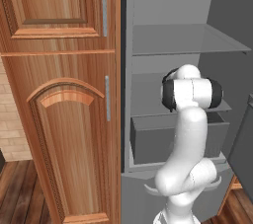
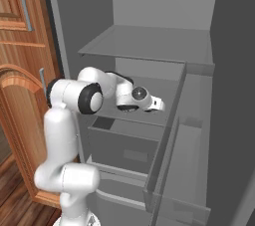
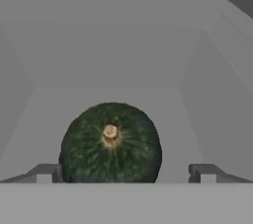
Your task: Place the cold items (lime and squash) from the fridge in one tupperware on the dining counter. Place the warm items (hot dog and kebab skewer) in the stove area in another tupperware.
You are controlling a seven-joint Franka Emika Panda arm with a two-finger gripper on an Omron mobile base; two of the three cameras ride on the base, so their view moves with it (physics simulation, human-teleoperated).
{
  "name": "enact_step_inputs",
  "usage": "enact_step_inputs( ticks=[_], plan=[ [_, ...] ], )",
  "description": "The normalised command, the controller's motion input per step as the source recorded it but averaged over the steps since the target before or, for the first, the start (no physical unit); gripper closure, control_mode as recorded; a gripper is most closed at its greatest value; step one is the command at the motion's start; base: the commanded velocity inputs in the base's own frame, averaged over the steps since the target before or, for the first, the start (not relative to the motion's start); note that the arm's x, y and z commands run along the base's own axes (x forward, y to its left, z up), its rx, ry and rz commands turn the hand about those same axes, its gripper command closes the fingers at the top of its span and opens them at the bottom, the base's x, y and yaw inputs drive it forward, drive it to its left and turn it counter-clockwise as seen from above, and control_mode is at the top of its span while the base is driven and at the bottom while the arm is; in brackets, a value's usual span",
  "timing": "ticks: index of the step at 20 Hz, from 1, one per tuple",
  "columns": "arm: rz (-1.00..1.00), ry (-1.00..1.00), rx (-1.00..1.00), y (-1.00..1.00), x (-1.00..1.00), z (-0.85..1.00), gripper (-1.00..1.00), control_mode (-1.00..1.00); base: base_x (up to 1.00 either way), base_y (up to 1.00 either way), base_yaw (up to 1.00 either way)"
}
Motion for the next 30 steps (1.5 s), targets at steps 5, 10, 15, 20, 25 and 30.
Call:
enact_step_inputs(
  ticks=[5, 10, 15, 20, 25, 30],
  plan=[
    [0.00, 0.00, 0.01, -0.04, 0.27, -0.32, -1.00, -1.00, 0.00, 0.00, 0.00],
    [0.00, 0.00, 0.00, 0.00, 0.35, -0.29, -1.00, -1.00, 0.00, 0.00, 0.00],
    [0.00, 0.00, 0.01, -0.05, 0.14, -0.28, 1.00, -1.00, 0.00, 0.00, 0.00],
    [0.00, -0.02, 0.04, -0.04, -0.09, -0.05, 1.00, -1.00, 0.00, 0.00, 0.00],
    [-0.01, -0.02, 0.08, 0.00, -0.90, 0.12, 1.00, -1.00, 0.00, 0.00, 0.00],
    [0.00, 0.06, 0.00, 0.02, -1.00, 0.37, 1.00, -1.00, 0.00, 0.00, 0.00]
  ],
)
